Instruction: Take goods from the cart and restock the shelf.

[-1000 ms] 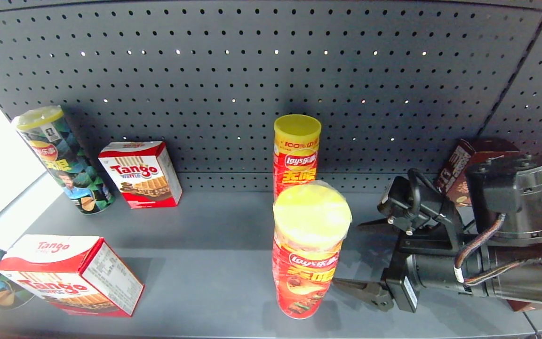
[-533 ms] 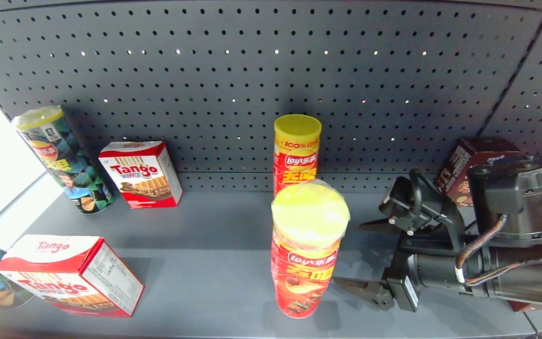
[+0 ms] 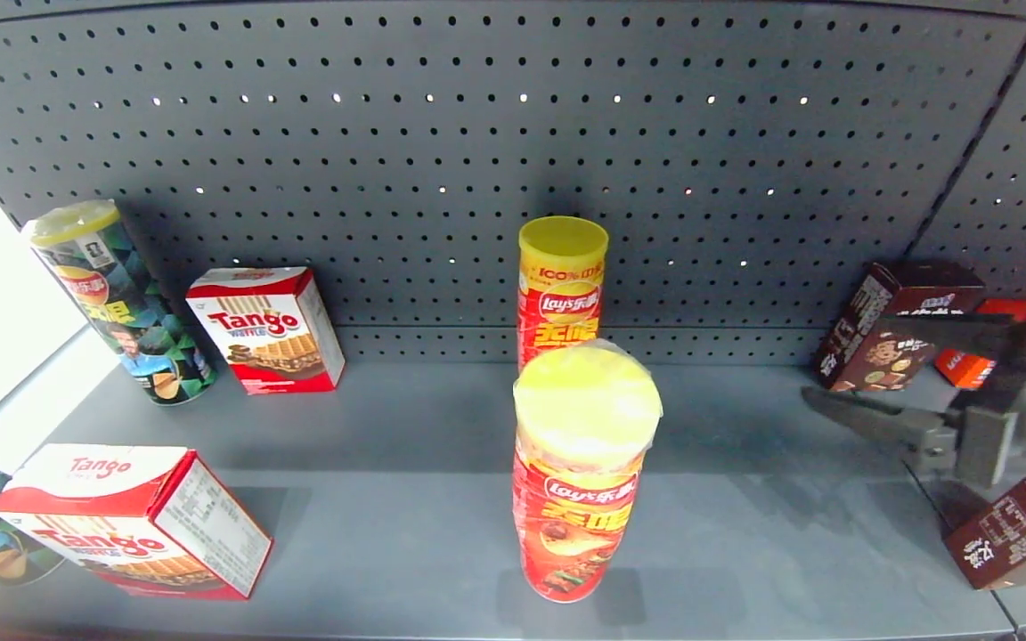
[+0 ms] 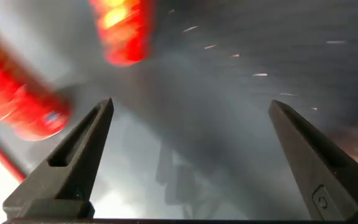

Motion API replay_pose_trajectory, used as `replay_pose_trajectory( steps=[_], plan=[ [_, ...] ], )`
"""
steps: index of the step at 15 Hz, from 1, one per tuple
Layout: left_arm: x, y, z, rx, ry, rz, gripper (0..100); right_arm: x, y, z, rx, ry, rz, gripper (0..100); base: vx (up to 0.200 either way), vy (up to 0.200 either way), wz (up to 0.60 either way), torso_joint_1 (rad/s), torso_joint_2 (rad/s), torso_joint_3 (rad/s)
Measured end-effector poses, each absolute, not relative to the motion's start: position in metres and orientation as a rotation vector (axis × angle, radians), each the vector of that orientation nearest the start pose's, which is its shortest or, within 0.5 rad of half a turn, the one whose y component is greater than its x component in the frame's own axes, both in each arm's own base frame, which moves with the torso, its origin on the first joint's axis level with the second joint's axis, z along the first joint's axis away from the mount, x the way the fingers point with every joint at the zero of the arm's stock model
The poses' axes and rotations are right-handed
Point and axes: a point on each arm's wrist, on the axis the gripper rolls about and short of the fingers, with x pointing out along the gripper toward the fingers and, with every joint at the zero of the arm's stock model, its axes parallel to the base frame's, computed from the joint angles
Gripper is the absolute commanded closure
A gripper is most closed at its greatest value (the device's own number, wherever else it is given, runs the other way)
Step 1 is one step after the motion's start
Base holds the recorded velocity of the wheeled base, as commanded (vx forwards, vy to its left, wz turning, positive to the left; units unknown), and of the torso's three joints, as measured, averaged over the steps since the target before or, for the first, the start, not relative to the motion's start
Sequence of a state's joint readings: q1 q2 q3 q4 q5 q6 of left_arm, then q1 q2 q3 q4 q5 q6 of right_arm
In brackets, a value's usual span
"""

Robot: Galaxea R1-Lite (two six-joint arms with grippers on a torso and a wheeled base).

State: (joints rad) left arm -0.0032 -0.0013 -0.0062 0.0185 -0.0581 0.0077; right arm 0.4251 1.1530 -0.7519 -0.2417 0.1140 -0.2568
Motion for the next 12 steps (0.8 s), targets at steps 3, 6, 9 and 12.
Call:
replay_pose_trajectory(
  steps=[3,6,9,12],
  plan=[
    [-0.023,-0.001,0.076,0.008,0.009,-0.061,0,0.113,0.037,0.27,-0.244,-0.02,0.383,0,0.0,0.0,0.0,0.0,0.0,0.0],
    [-0.023,-0.001,0.076,0.009,0.01,-0.061,0,0.068,0.015,0.259,-0.234,-0.096,0.228,0,0.0,0.0,0.0,0.0,0.0,0.0],
    [-0.023,-0.001,0.076,0.009,0.01,-0.061,0,0.029,0.004,0.226,-0.235,-0.112,0.111,0,0.0,0.0,0.0,0.0,0.0,0.0],
    [-0.023,-0.001,0.076,0.008,0.01,-0.061,0,-0.005,0.0,0.181,-0.206,-0.074,0.059,0,0.0,0.0,0.0,0.0,0.0,0.0]
  ],
)
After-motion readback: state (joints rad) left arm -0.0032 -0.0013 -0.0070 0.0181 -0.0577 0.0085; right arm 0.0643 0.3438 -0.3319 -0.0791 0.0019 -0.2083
